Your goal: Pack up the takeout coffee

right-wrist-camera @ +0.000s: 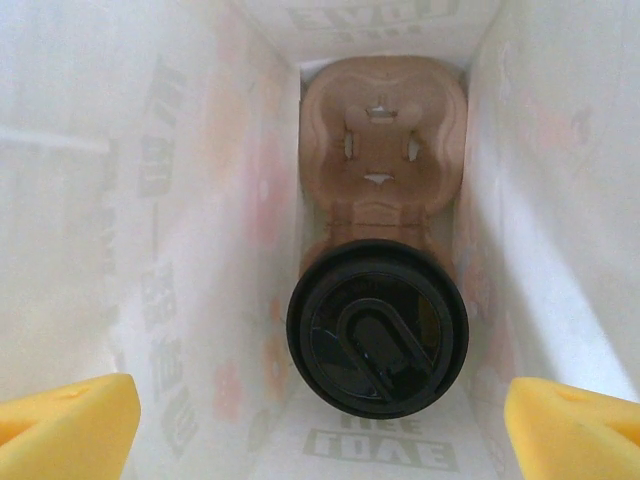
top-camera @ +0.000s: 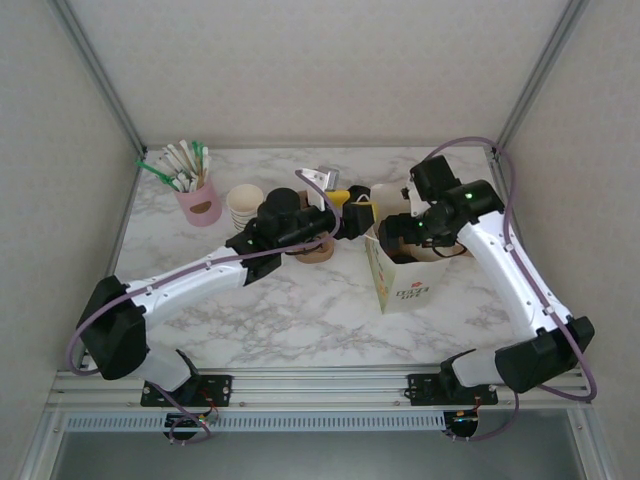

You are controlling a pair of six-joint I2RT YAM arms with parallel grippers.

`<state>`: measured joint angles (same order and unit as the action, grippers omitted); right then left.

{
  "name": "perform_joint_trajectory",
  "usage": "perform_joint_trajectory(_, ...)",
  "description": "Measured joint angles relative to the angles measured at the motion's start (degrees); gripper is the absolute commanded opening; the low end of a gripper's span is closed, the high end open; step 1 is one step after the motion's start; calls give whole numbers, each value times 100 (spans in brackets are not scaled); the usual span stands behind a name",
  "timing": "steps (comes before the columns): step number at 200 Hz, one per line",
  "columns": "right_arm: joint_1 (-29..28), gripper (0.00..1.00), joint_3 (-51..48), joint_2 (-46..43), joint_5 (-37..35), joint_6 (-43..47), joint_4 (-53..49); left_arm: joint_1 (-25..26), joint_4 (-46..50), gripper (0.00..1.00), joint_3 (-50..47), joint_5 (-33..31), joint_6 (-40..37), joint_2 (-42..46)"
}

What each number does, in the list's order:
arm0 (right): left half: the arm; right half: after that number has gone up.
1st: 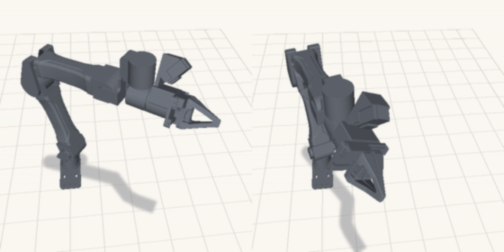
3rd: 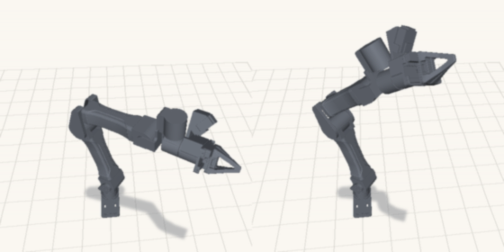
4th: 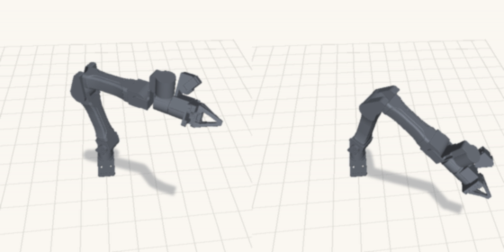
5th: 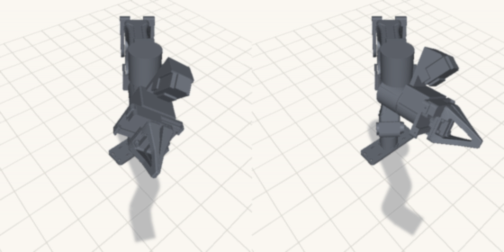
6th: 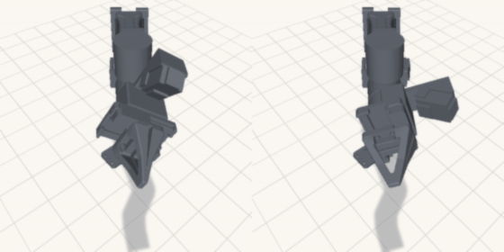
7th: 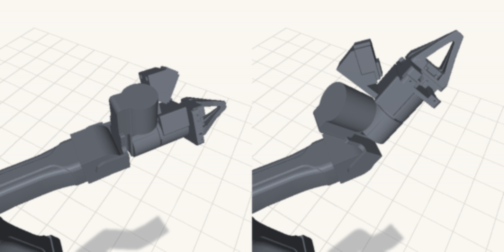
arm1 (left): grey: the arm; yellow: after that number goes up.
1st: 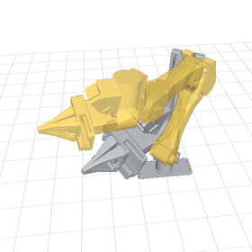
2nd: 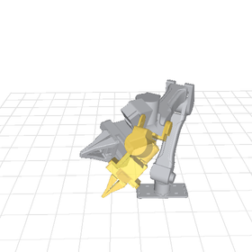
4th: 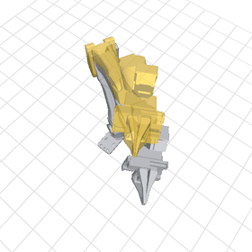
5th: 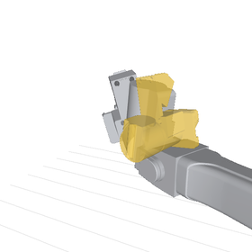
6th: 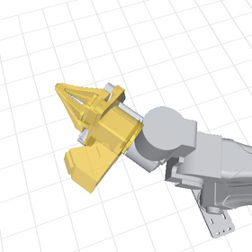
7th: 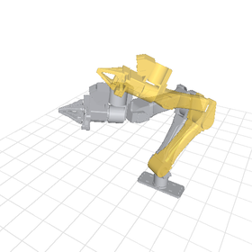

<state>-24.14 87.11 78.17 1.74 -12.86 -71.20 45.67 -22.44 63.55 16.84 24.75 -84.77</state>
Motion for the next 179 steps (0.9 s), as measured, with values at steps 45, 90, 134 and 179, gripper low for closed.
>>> perform_joint_trajectory(45, 0, 94, -2, -348, -2, 0, 175, 0, -90, 100, -140, -22, -20, 129)
perform_joint_trajectory(90, 0, 94, -48, -671, -2, 0, 326, 0, -258, 100, -328, -39, -39, 315)
perform_joint_trajectory(134, 0, 94, -55, -870, -11, -2, 450, 0, -354, 100, -461, -46, -61, 442)
perform_joint_trajectory(179, 0, 94, -55, -1158, 33, -22, 566, 0, -452, 100, -531, -85, -85, 527)
